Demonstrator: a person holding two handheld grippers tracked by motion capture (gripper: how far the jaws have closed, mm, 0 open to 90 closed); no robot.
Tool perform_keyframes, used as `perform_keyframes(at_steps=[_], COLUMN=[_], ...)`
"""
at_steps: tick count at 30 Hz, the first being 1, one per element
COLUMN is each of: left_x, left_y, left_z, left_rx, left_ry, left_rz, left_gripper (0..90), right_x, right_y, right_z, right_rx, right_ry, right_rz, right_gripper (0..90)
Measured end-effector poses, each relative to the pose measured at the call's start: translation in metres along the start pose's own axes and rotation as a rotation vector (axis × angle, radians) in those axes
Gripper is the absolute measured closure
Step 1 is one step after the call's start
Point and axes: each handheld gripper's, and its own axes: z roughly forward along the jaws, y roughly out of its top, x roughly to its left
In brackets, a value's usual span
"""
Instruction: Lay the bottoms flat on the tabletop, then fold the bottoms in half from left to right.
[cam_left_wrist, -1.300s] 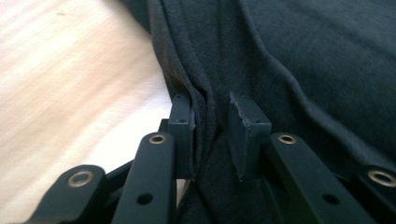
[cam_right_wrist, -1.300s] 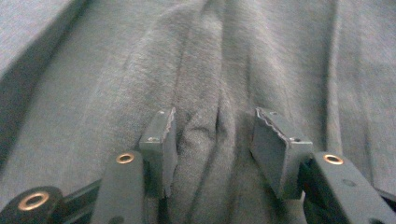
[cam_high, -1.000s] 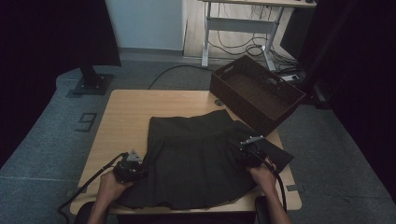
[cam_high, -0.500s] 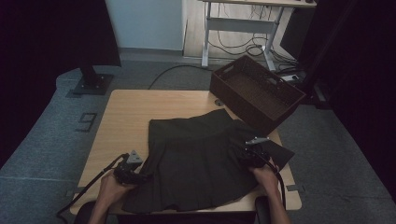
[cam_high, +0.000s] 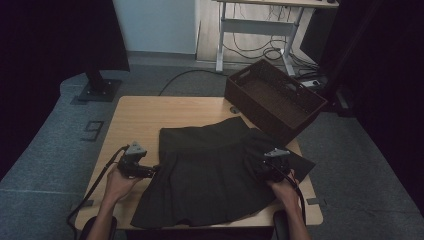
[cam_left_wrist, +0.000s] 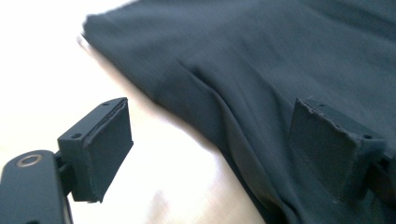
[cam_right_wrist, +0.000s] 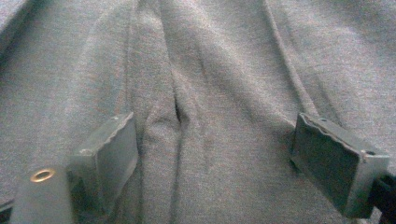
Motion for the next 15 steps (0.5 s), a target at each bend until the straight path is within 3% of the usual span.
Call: perform_keyframes(at_steps=[6,15], left_x=[0.015,0.026], left_y=[0.020,0.040], left_z=[0.014,0.044], left_rx=[0.007,0.045], left_ry=[0.061,0.103], left_rz=[0.013,0.029], left_gripper=[8.7,2.7], right_x=[-0.002,-0.003], right_y=[-0.002,-0.002], right_z=[0.001,0.001], right_rx=[-0.006,-0.007], right_ry=[0.013,0.021], right_rz=[0.019,0.026], right_gripper=[14.2,14.1])
